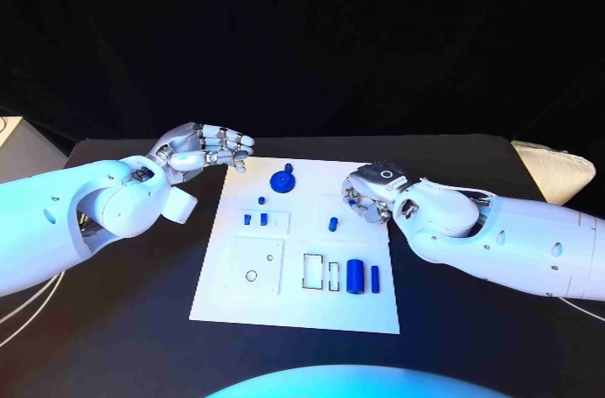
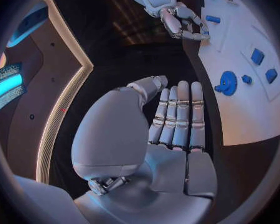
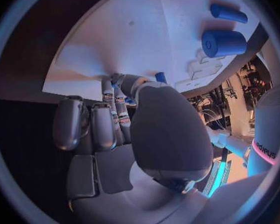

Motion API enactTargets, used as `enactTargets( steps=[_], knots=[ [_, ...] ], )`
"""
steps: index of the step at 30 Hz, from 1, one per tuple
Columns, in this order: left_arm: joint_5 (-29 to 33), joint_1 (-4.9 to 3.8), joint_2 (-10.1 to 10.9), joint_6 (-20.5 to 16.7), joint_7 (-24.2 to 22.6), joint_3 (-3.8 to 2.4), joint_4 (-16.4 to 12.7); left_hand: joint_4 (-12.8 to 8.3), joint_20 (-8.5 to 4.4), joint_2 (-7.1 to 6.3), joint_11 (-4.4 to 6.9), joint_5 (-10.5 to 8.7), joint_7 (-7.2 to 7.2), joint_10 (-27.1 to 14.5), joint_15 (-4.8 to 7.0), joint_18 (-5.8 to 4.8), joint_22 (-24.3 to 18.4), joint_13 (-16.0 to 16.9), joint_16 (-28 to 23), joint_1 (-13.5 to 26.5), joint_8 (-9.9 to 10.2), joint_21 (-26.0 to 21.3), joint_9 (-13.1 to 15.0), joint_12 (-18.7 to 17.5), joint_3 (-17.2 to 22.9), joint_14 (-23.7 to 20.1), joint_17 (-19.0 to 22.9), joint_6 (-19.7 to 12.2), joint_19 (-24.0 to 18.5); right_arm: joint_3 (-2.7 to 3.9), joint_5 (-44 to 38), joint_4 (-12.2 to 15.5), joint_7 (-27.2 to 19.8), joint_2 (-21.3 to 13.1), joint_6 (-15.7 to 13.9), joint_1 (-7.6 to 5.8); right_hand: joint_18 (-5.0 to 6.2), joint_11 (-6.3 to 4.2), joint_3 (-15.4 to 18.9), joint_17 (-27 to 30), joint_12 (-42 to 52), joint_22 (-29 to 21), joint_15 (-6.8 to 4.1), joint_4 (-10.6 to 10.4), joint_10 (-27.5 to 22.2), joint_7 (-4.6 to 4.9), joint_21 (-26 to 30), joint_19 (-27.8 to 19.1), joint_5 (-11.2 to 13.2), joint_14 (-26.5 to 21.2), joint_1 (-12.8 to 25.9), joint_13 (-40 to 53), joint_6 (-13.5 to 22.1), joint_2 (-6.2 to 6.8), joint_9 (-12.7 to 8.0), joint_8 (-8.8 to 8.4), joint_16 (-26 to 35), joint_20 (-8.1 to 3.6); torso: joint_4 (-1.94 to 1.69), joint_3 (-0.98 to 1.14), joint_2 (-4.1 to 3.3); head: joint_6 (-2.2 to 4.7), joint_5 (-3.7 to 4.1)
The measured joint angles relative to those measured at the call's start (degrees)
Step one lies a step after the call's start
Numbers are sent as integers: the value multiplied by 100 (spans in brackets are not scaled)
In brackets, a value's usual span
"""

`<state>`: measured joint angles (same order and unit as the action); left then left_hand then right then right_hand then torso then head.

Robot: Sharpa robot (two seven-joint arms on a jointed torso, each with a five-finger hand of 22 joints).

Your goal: Assemble the parts on the task board

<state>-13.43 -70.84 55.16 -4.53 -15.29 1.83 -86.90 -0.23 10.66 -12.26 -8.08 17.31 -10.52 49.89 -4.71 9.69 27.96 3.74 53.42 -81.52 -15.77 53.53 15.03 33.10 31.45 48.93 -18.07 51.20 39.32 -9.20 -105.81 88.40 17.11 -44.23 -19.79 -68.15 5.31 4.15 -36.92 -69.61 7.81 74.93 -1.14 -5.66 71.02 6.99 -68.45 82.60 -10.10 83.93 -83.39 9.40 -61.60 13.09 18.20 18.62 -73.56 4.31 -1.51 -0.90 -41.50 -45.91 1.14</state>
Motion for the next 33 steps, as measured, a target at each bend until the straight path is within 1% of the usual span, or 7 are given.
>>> enactTargets(
  steps=[3,6,7,13,19,26,33],
  knots=[
    [1,0,4,0,0,0,-1,0,0,0,0,0,0,0,0,0,-3,0,0,0,0,0,0,0,0,0,0,0,0,-6,-32,8,34,0,-43,12,-3,1,-25,7,-10,2,0,25,0,-18,-24,1,0,0,0,-18,-18,0,4,1,0,-1,0,-3,2,-3,2],
    [3,0,7,0,1,0,-2,-1,0,0,0,0,0,0,0,0,-6,0,0,0,0,0,0,-3,-1,0,0,0,0,-13,-57,21,67,-7,-106,27,-93,1,-53,14,-13,2,0,54,1,-25,-66,20,0,0,0,-30,-25,0,10,2,0,-20,-2,-3,3,-3,1],
    [3,0,7,0,2,0,-2,-10,0,0,0,0,0,0,0,0,-6,0,0,0,0,0,0,-21,-10,0,0,0,0,-16,-63,25,77,-10,-132,32,-93,16,-53,14,-34,2,0,55,16,-25,-66,20,0,0,0,-29,-25,0,13,2,0,-20,-2,-3,3,-3,0],
    [5,0,11,0,7,0,-3,-16,0,0,0,0,-2,0,0,0,-12,0,-8,0,5,-9,0,-30,-16,0,7,-2,0,-39,-78,60,128,-47,-336,68,-93,20,-102,16,-78,2,-20,118,21,-26,-135,42,1,21,10,-33,-26,-11,25,1,0,-37,-3,-3,4,3,-8],
    [6,0,14,1,12,0,5,-16,0,0,0,0,-22,0,0,0,-19,1,-24,0,29,-34,-1,-50,-16,0,13,-22,0,-50,-63,131,145,-119,-503,91,-93,38,-123,25,-123,1,-21,140,38,-18,-176,61,5,21,7,-41,-34,-54,23,-2,0,-19,-4,-3,8,13,-13],
    [7,0,16,1,18,0,18,-32,0,0,0,0,-21,0,0,0,-25,1,-24,0,29,-34,-1,-73,-31,0,18,-22,0,-24,-5,289,139,-237,-683,83,-93,43,-124,25,-129,1,-20,143,42,-7,-176,60,14,21,21,-30,-45,-68,45,-22,0,-19,0,0,8,20,-13],
    [9,0,16,2,27,0,36,-32,-1,0,0,0,-42,0,0,0,-25,1,-23,0,29,-34,-1,-73,-31,0,24,-42,0,19,101,533,109,-428,-847,49,-93,43,-119,30,-130,0,-20,149,43,-7,-203,60,15,21,21,-28,-45,-68,45,0,0,-19,3,1,8,21,-20]
  ],
)
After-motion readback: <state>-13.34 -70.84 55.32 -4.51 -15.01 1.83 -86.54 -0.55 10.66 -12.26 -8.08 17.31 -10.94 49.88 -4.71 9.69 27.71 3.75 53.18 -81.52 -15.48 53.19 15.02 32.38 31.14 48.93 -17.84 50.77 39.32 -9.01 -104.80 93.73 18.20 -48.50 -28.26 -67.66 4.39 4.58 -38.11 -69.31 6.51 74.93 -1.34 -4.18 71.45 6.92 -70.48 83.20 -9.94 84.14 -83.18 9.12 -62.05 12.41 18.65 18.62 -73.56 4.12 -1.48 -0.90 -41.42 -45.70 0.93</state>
